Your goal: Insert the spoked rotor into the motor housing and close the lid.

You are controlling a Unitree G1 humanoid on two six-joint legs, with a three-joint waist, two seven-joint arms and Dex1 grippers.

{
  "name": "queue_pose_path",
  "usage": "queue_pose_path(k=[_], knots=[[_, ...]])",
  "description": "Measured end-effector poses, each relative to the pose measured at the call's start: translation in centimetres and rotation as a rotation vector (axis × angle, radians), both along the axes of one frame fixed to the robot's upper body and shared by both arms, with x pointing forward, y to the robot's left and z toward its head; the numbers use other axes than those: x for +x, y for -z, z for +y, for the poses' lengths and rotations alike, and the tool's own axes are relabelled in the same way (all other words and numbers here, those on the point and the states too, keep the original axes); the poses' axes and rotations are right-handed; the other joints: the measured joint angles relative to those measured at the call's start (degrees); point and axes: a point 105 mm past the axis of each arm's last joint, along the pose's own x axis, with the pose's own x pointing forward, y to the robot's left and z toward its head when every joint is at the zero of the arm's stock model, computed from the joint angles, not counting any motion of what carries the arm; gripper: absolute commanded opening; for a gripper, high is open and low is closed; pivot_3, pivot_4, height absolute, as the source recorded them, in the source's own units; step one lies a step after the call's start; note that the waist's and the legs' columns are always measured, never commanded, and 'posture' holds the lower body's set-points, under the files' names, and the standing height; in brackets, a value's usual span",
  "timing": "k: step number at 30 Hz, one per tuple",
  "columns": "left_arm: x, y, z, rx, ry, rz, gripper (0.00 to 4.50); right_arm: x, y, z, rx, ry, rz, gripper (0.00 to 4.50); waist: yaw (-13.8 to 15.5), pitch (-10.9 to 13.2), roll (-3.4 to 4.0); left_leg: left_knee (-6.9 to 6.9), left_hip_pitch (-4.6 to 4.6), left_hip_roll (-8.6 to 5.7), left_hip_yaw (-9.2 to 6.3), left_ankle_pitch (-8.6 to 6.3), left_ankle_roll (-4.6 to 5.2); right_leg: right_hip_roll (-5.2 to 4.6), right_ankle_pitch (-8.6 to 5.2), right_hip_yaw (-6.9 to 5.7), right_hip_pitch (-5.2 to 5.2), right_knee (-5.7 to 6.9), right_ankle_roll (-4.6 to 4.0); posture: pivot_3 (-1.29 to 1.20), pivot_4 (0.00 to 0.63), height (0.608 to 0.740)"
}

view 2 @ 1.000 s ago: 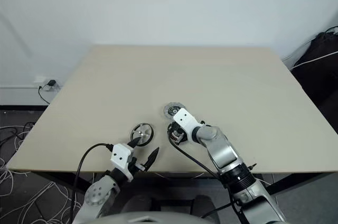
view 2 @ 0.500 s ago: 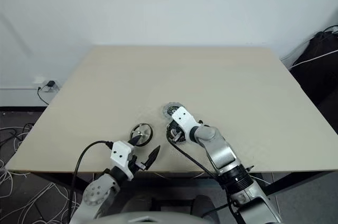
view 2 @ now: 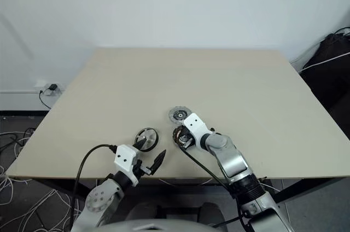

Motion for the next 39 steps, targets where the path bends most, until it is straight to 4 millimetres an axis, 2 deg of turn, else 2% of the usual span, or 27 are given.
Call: queue_pose_path(k=[8,10,13,22,27,32,35,39], knots=[[0.0,0.0,0.0,0.000,0.002,0.000,4.50,0.1,-2.1,1.3,0.112,-0.010,-0.040,0.04,-0.1,0.1,0.02,-0.04,-0.05,0.00,0.01,0.00,0.00,0.02,-0.01,0.01,-0.05,-0.04,-0.04,0.00,0.000,0.740],[0.0,0.0,0.0,0.000,0.001,0.000,4.50,0.0,-1.7,1.1,0.104,-0.001,-0.031,0.04,0.0,0.2,-0.02,-0.04,-0.05,0.00,0.02,0.00,0.00,0.01,-0.01,0.00,-0.05,-0.04,-0.04,0.00,0.000,0.740],[0.0,0.0,0.0,-0.001,0.000,0.002,4.50,-0.6,0.1,0.1,0.065,0.024,0.017,0.04,0.0,0.2,-0.02,-0.02,-0.04,-0.01,0.04,0.00,0.00,-0.01,-0.01,0.01,-0.04,-0.02,-0.03,0.00,0.000,0.740],[-0.1,0.0,-0.1,-0.003,0.003,0.001,4.50,-0.6,0.0,-0.6,0.037,0.032,0.013,0.04,0.1,0.1,0.00,0.00,-0.01,0.00,0.04,0.00,0.00,-0.05,0.01,0.00,0.00,-0.01,0.00,0.00,0.000,0.740],[0.0,0.0,-0.2,-0.004,0.005,-0.001,4.50,-0.8,-0.8,-0.2,0.062,0.052,0.026,0.04,0.0,0.2,0.03,-0.03,-0.05,0.02,0.04,0.00,0.00,-0.01,0.00,0.00,-0.08,-0.02,-0.01,0.00,0.000,0.740],[0.0,-0.1,-0.3,-0.007,0.009,-0.005,4.50,0.1,-3.2,0.6,0.043,0.037,-0.045,0.04,-0.1,0.2,0.02,-0.02,-0.04,0.03,0.05,0.00,0.00,-0.01,0.00,0.01,-0.08,-0.02,-0.01,0.00,0.000,0.740],[0.0,0.0,-0.3,-0.007,0.009,-0.003,4.50,0.1,-3.8,1.1,0.037,0.023,-0.043,0.04,0.0,0.2,0.01,-0.03,-0.05,0.03,0.05,0.00,0.00,-0.01,0.00,0.00,-0.08,-0.02,-0.01,0.00,0.000,0.740],[0.0,0.2,-0.3,-0.006,0.008,0.004,4.50,-0.2,-4.1,2.4,0.067,0.036,0.017,1.31,-0.1,0.2,0.01,-0.04,-0.05,0.04,0.05,0.00,0.00,0.00,0.01,0.00,-0.09,-0.02,-0.02,0.00,0.000,0.740]])
